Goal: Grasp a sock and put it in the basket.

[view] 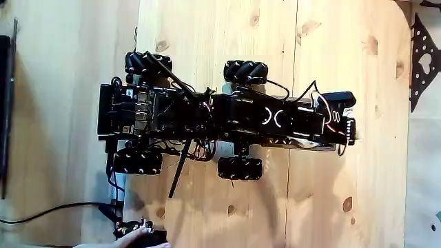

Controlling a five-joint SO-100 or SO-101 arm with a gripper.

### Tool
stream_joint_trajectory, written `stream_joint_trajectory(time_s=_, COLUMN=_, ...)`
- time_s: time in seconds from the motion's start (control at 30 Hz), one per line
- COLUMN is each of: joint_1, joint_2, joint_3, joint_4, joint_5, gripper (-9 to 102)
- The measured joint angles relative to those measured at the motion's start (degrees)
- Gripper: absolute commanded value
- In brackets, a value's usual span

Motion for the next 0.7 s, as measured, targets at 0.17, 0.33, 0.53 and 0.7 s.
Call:
stream_joint_trajectory(time_s=0.17, joint_1=1.49, joint_2=4.31, joint_3=4.31, joint_4=5.1, joint_5=3.16, gripper=0)
stream_joint_trajectory(time_s=0.33, joint_1=0.09, joint_2=7.29, joint_3=12.48, joint_4=8.26, joint_5=-3.96, gripper=0)
stream_joint_trajectory(time_s=0.53, joint_1=-0.35, joint_2=7.47, joint_3=13.18, joint_4=14.94, joint_5=-13.62, gripper=0)
stream_joint_trajectory(time_s=0.7, joint_1=-2.55, joint_2=9.76, joint_3=13.45, joint_4=18.81, joint_5=-14.06, gripper=0)
